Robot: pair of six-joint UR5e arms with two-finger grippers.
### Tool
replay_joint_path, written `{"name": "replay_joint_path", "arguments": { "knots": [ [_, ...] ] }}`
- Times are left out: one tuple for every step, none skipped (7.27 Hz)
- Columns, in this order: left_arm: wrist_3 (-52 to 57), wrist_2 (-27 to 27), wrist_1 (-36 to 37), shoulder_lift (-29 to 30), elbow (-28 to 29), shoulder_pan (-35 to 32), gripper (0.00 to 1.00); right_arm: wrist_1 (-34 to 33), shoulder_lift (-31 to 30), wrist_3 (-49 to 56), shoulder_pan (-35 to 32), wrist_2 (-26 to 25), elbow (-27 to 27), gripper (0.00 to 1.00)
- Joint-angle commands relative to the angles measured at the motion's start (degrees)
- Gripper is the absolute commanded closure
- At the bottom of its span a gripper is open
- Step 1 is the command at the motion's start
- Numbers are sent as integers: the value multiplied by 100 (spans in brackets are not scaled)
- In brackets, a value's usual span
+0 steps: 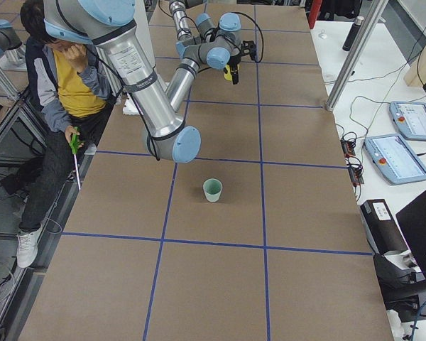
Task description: Transfer and stack yellow cup on green cup
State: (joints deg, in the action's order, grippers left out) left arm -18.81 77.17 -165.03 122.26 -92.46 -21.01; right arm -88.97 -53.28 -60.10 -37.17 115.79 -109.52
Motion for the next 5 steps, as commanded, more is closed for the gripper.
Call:
{"name": "replay_joint_path", "arguments": {
  "knots": [
    [0,0,-3,0,-9,0,98,-24,2,68,34,-21,-17,37],
    [0,0,-3,0,0,0,97,-24,10,199,43,-21,-17,40],
    [-9,0,-3,0,0,0,96,-24,28,226,52,-30,-25,41],
    [0,0,-3,0,0,0,94,-24,46,253,61,-21,-25,43],
    [0,0,-3,-9,0,0,93,-24,28,488,52,-12,-34,43]
  ]
}}
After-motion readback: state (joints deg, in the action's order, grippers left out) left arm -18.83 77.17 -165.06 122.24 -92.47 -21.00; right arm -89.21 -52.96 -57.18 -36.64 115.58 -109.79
